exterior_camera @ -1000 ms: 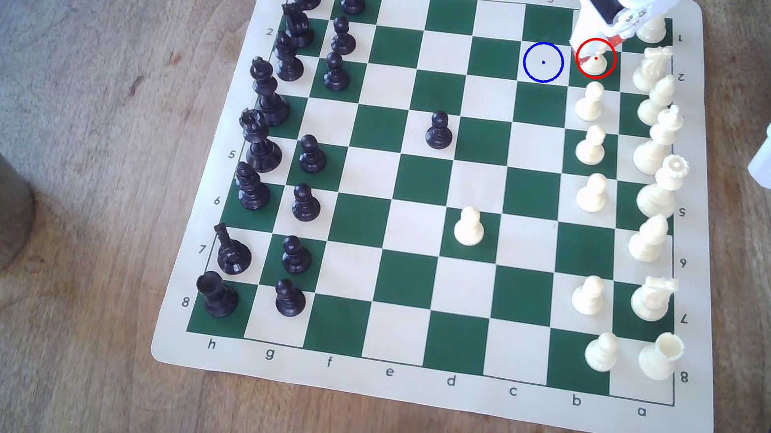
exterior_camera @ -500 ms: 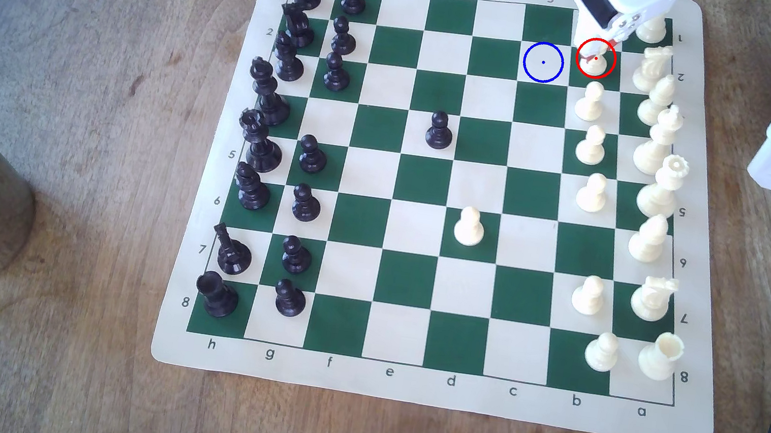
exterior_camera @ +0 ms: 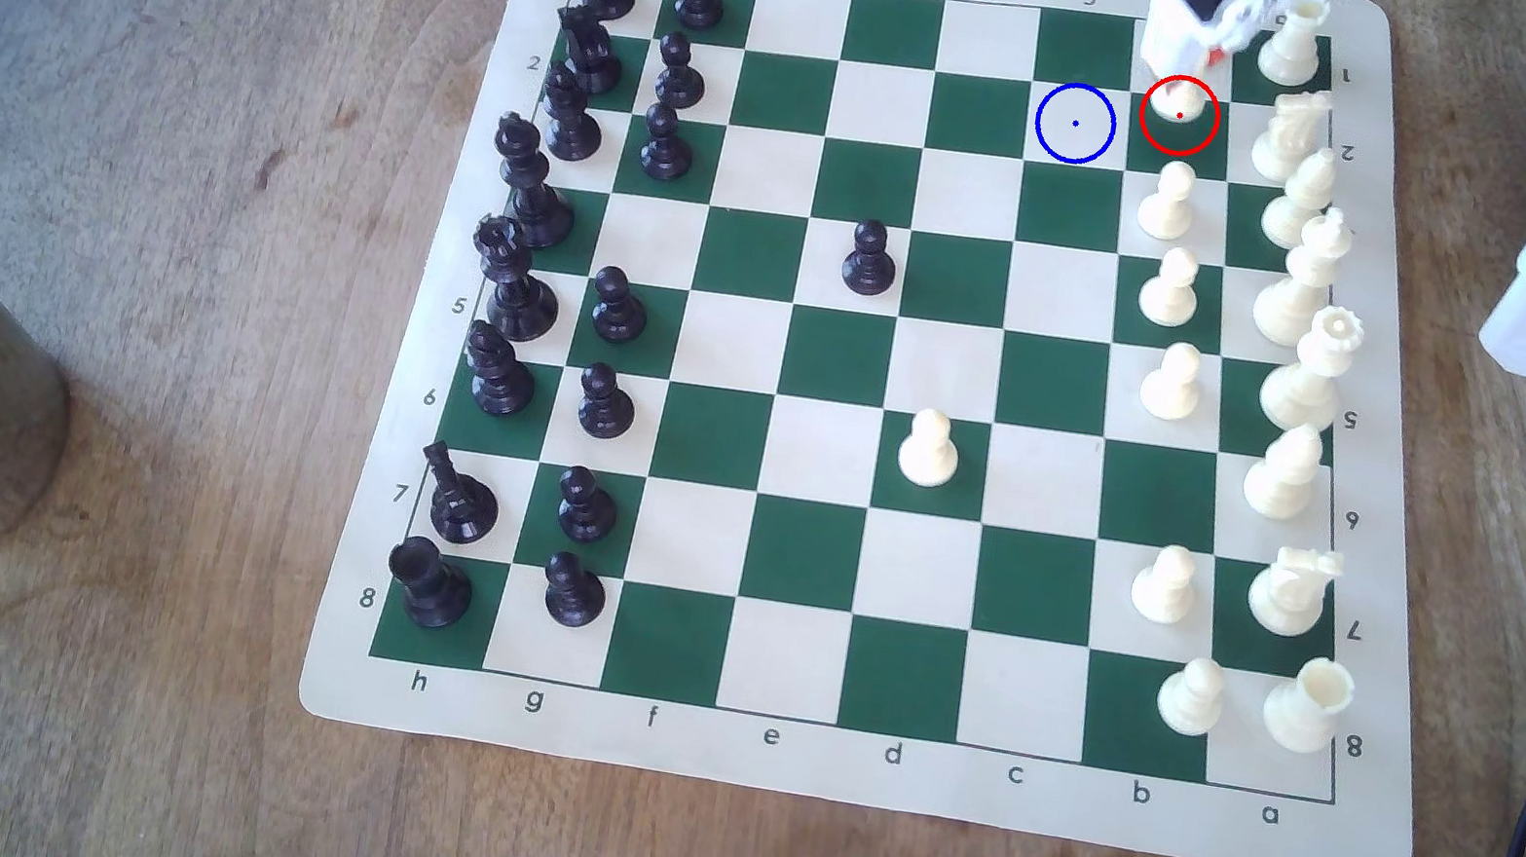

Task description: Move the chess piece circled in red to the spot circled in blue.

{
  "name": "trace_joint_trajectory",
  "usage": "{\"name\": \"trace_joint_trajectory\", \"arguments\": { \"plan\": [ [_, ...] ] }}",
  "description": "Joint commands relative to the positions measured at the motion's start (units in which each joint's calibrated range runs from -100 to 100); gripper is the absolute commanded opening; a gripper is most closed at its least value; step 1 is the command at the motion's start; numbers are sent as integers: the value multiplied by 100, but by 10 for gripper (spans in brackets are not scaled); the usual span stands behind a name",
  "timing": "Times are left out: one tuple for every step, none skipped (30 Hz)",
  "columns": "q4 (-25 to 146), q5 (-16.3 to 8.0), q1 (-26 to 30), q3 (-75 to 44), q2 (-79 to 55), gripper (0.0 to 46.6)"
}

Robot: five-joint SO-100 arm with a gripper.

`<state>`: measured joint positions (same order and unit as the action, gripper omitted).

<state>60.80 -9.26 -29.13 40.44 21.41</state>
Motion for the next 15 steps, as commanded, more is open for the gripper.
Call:
{"name": "trace_joint_trajectory", "arguments": {
  "plan": [
    [161, -39, 85, -572, 559, 3],
    [153, -39, 125, -599, 559, 3],
    [96, -39, 148, -608, 550, 3],
    [-199, -59, 187, -608, 457, 3],
    [-347, -44, 203, -599, 389, 3],
    [-527, -24, 234, -554, 338, 3],
    [-625, -15, 265, -527, 313, 3],
    [-715, -20, 351, -527, 219, 3],
    [-748, -29, 398, -536, 168, 3],
    [-781, -39, 430, -545, 134, 3],
    [-814, -49, 461, -554, 83, 3],
    [-863, -54, 508, -572, -19, 3],
    [-863, -54, 523, -581, -61, 3],
    [-879, -54, 539, -581, -112, 3],
    [-887, -54, 555, -581, -146, 3]
  ]
}}
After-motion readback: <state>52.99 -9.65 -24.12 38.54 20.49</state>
